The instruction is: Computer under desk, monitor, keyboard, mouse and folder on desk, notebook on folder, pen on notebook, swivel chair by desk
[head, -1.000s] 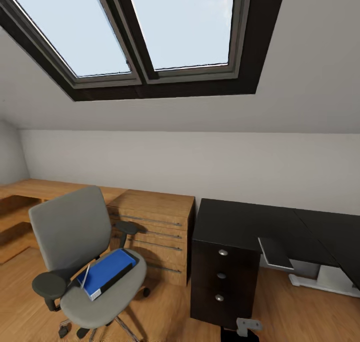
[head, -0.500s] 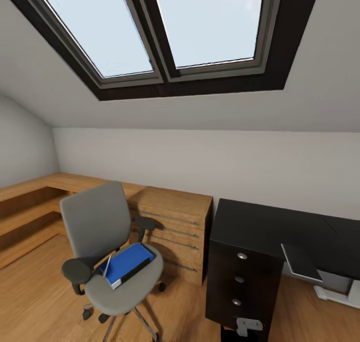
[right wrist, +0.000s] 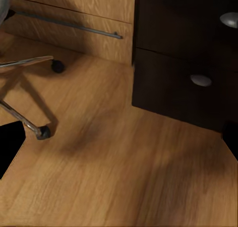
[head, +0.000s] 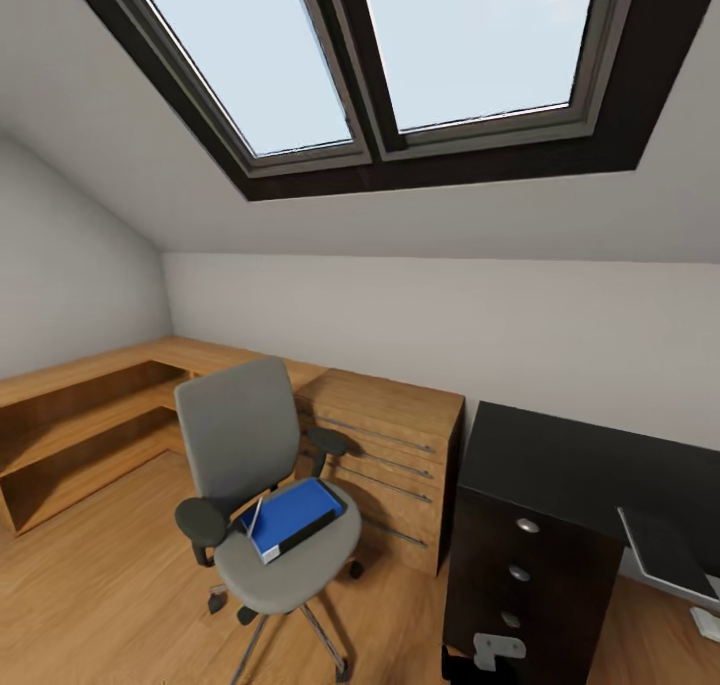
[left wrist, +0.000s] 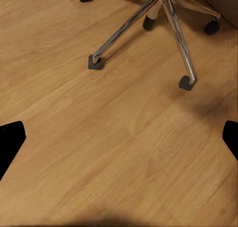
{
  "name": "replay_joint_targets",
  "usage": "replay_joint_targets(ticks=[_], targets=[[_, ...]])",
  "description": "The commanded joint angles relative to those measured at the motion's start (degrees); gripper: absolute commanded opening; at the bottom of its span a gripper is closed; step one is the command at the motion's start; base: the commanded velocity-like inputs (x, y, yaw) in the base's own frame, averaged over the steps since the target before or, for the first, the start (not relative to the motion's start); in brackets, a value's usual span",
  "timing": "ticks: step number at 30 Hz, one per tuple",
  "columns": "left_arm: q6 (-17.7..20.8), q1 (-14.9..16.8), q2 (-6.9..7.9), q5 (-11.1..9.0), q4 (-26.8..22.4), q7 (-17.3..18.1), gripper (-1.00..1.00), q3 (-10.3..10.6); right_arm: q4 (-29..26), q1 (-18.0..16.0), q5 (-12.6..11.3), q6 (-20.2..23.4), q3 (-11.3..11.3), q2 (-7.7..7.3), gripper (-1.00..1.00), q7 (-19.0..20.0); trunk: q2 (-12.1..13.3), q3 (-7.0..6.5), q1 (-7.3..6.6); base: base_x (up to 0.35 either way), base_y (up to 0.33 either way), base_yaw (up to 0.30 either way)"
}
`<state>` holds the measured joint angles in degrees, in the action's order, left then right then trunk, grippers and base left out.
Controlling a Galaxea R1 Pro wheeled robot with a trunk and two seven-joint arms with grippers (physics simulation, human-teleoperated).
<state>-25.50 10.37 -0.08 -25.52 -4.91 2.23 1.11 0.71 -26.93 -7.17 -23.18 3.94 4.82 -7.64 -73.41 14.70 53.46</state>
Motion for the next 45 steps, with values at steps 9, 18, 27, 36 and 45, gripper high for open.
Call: replay_joint_targets(ticks=[9,18,27,36,45], targets=[[-0.2,0.1,-0.01,-0.5,0.1,0.2,1.00,0.1,0.1,0.0,-0.6,-0.3,0.5,0.01,1.00,-0.1,0.0,0.26,0.00,0.000,0.000,0.268],[-0.2,0.1,-0.01,-0.5,0.1,0.2,1.00,0.1,0.1,0.0,-0.6,-0.4,0.5,0.01,1.00,-0.1,0.0,0.29,0.00,0.000,0.000,0.271],[-0.2,0.1,-0.01,-0.5,0.1,0.2,1.00,0.1,0.1,0.0,-0.6,-0.4,0.5,0.01,1.00,-0.1,0.0,0.29,0.00,0.000,0.000,0.272],[-0.2,0.1,-0.01,-0.5,0.1,0.2,1.00,0.1,0.1,0.0,-0.6,-0.4,0.5,0.01,1.00,-0.1,0.0,0.29,0.00,0.000,0.000,0.272],[-0.2,0.1,-0.01,-0.5,0.1,0.2,1.00,0.1,0.1,0.0,-0.6,-0.4,0.4,-0.07,1.00,-0.1,0.0,0.29,0.00,0.000,0.000,0.272]])
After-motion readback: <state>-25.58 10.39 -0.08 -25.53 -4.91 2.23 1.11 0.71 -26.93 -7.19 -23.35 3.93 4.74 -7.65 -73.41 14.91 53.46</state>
